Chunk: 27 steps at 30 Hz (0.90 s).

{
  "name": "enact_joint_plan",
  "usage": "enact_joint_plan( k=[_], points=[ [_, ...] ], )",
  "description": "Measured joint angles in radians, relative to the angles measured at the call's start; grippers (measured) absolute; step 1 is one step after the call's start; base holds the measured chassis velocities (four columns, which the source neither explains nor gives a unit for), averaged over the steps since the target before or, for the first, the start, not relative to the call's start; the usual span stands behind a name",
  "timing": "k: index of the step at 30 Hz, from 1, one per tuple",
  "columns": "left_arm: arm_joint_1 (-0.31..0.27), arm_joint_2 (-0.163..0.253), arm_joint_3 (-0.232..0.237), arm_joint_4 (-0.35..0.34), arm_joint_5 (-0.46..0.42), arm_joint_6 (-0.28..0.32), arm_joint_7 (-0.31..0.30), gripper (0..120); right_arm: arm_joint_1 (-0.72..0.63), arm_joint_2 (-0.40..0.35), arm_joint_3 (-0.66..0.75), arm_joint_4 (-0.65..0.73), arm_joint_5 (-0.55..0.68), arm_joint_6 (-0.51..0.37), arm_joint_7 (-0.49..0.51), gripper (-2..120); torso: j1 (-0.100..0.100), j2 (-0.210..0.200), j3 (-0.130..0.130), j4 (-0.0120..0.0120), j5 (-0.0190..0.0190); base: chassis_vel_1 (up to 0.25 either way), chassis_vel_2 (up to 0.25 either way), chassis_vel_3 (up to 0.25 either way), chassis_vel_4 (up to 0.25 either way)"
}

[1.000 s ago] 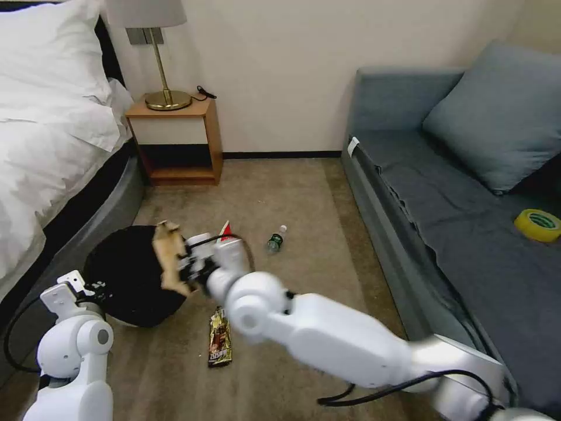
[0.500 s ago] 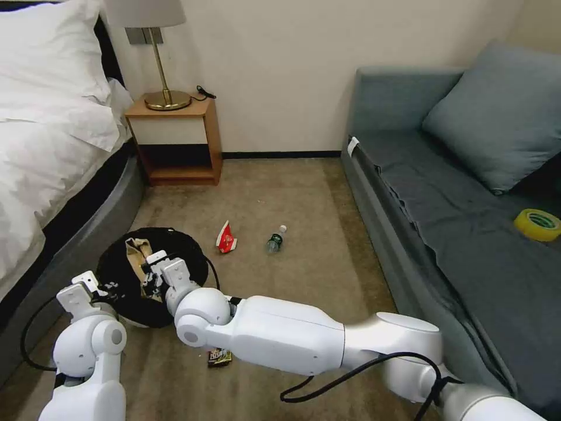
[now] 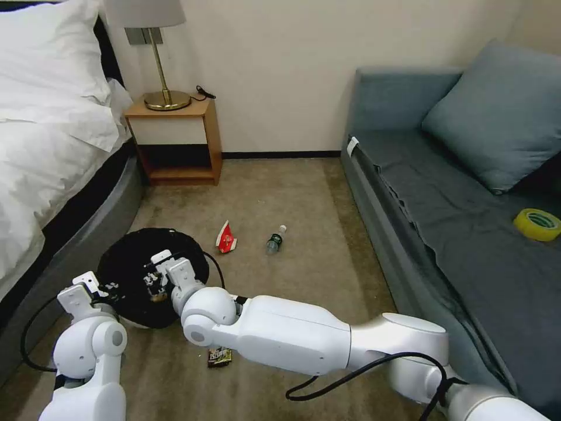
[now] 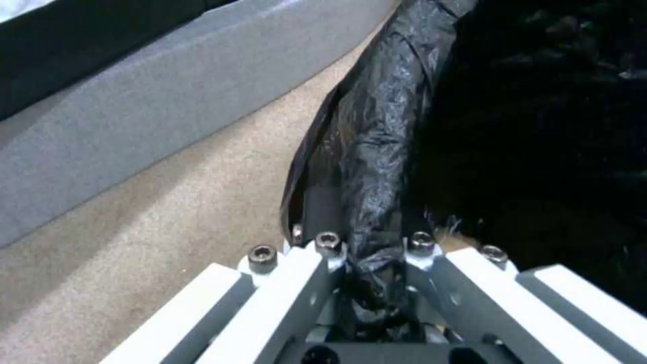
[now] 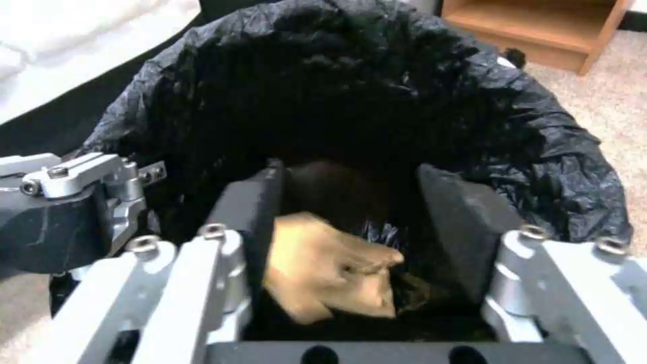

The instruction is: Pick up the trash bin, then pick up the garbage on the floor and place it into the trash bin.

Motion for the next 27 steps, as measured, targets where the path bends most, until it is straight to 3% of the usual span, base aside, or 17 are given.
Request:
enact_joint_plan(
  k=[2, 4, 8, 13, 17, 23, 24, 27],
  points=[
    [0.004, 0.006, -0.007, -0.004, -0.005, 0.000, 0.000, 2, -0.003, -0.021, 0.035, 0.033, -0.016, 0.000, 0.003, 66, 0.000, 0.000, 0.000, 0.0003, 0.0000, 0.000, 0.000, 0.000, 0.000],
    [0.004, 0.009, -0.010, -0.004, -0.008, 0.000, 0.000, 2, -0.003, -0.035, 0.056, 0.053, -0.023, 0.000, 0.003, 70, 0.000, 0.000, 0.000, 0.0003, 0.0000, 0.000, 0.000, 0.000, 0.000],
    [0.005, 0.020, -0.028, -0.006, -0.023, 0.000, 0.001, 2, -0.003, -0.151, 0.203, 0.226, -0.042, 0.002, -0.018, 88, 0.000, 0.000, 0.000, -0.0002, 0.0003, 0.000, 0.000, 0.000, 0.000],
    [0.011, 0.028, -0.040, -0.006, -0.030, -0.003, 0.003, 2, -0.034, -0.249, 0.327, 0.350, -0.066, 0.031, -0.077, 99, 0.000, 0.000, 0.000, 0.0000, 0.0004, 0.000, 0.000, 0.000, 0.000],
    [0.022, 0.034, -0.049, -0.009, -0.037, -0.006, 0.005, 2, -0.162, -0.411, 0.521, 0.472, -0.183, 0.089, -0.171, 100, 0.000, 0.000, 0.000, 0.0000, 0.0006, 0.000, 0.000, 0.000, 0.000],
    [0.025, 0.035, -0.054, -0.011, -0.042, -0.006, 0.008, 2, -0.294, -0.536, 0.699, 0.584, -0.288, 0.097, -0.221, 100, 0.000, 0.000, 0.000, -0.0002, 0.0006, 0.000, 0.000, 0.000, 0.000],
    [0.026, 0.036, -0.058, -0.011, -0.045, -0.006, 0.008, 2, -0.396, -0.585, 0.813, 0.659, -0.344, 0.097, -0.234, 100, 0.000, 0.000, 0.000, -0.0009, 0.0005, 0.000, 0.000, 0.000, 0.000],
    [0.029, 0.040, -0.065, -0.006, -0.046, -0.011, 0.014, 2, -0.649, -0.630, 0.980, 0.780, -0.485, 0.104, -0.217, 100, 0.000, 0.000, 0.000, -0.0004, 0.0006, 0.000, 0.000, 0.000, 0.000]
  ],
)
